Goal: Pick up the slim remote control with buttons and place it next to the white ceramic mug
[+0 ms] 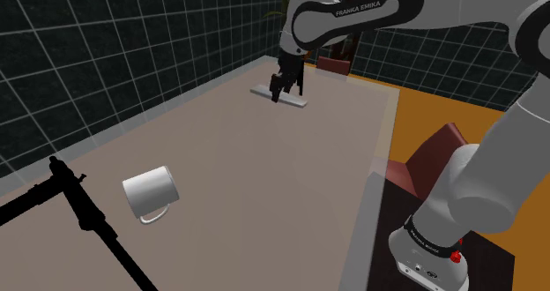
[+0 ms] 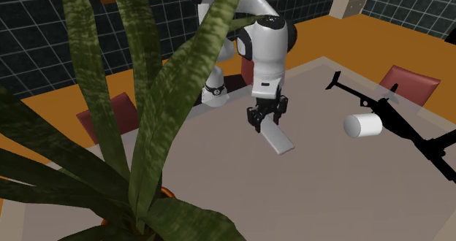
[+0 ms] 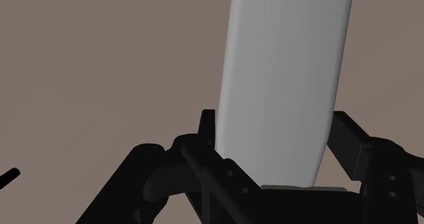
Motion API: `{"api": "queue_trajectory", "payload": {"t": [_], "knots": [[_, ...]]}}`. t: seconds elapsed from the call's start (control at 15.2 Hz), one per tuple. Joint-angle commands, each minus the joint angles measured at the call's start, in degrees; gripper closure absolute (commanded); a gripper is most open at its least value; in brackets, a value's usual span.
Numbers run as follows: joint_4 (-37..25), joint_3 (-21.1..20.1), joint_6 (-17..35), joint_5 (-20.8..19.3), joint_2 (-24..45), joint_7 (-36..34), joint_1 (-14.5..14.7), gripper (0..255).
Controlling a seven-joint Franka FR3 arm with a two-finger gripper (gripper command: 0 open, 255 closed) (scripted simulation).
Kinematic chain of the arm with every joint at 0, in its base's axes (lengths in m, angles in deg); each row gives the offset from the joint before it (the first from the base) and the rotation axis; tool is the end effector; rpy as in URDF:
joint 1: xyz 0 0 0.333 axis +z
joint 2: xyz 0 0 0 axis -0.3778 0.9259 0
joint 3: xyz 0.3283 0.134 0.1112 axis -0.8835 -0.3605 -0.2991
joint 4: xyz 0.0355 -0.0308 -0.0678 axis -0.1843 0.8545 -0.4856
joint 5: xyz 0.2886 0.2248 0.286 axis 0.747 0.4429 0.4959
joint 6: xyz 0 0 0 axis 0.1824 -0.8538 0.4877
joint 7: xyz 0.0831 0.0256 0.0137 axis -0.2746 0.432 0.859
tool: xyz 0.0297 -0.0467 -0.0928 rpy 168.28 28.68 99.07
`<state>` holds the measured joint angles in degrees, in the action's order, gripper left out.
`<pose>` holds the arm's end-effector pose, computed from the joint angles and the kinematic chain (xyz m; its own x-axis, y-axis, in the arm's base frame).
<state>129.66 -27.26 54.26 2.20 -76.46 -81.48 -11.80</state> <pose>0.6115 0.0770 0.5271 0.9668 0.2043 0.1533 0.2100 -0.9775 -0.0213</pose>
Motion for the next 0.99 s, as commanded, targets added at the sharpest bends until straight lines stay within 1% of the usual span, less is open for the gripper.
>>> {"api": "queue_trajectory", "payload": {"t": [0.0,0.26,0.53,0.92], "knots": [[-2.6,-1.2,-0.2,-0.2,2.3,-2.5,1.1,255],[-9.0,-3.4,-1.3,-0.9,7.6,-7.2,3.3,255],[-16.8,-5.1,-3.0,-2.0,13.5,-11.6,5.6,255],[-31.8,-6.9,-7.5,-3.9,24.2,-17.5,9.4,255]]}}
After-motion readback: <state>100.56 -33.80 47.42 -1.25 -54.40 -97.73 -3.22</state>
